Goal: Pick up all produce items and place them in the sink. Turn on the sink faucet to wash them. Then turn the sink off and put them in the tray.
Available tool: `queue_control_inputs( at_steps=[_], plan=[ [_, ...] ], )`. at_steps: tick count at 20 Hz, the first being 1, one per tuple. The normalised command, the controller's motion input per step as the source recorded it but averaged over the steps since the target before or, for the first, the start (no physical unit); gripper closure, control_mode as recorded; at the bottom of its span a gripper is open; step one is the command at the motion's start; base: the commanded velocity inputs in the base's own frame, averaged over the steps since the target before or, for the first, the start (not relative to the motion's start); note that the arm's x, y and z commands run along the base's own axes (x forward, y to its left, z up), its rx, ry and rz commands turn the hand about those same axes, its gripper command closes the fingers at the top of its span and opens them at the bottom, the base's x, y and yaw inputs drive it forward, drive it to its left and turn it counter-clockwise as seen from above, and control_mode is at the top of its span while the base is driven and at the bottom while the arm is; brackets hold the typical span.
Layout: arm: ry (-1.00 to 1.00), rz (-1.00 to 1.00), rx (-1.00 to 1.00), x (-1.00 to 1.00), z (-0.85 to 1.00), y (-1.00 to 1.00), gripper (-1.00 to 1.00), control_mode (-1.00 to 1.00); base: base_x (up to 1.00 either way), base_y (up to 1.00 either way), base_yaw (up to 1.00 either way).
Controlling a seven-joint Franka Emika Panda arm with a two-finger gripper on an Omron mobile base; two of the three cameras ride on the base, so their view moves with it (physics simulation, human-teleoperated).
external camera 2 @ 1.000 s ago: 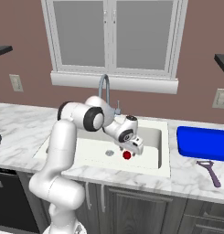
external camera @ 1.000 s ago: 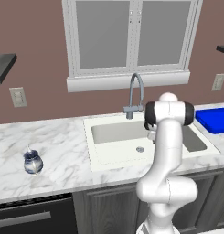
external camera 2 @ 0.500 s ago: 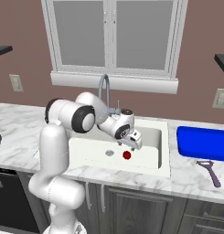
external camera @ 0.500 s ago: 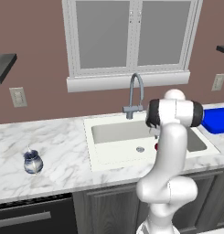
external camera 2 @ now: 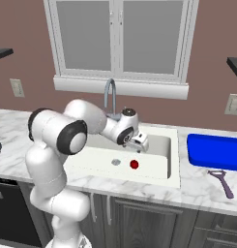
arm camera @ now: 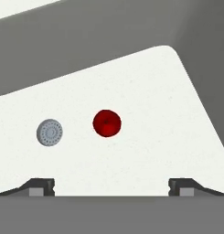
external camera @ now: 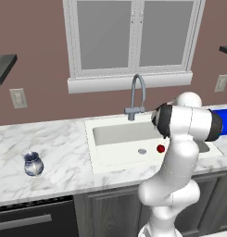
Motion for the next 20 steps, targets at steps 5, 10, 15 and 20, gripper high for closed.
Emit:
queue_control_inputs(
  at_steps=[5, 10, 15, 20],
  plan=[
    [-0.02, 0.0, 0.0, -0.23, 0.99, 0.0, -1.0, -1.0, 0.0, 0.0, 0.0],
    [0.0, 0.0, 0.0, -0.24, 0.97, 0.0, -1.0, -1.0, 0.0, 0.0, 0.0],
    [-0.04, 0.0, 0.0, -0.37, 0.58, 0.02, -1.0, -1.0, 0.0, 0.0, 0.0],
    [-0.25, 0.01, 0.0, -0.68, 0.1, 0.0, -1.0, -1.0, 0.0, 0.0, 0.0]
  ],
)
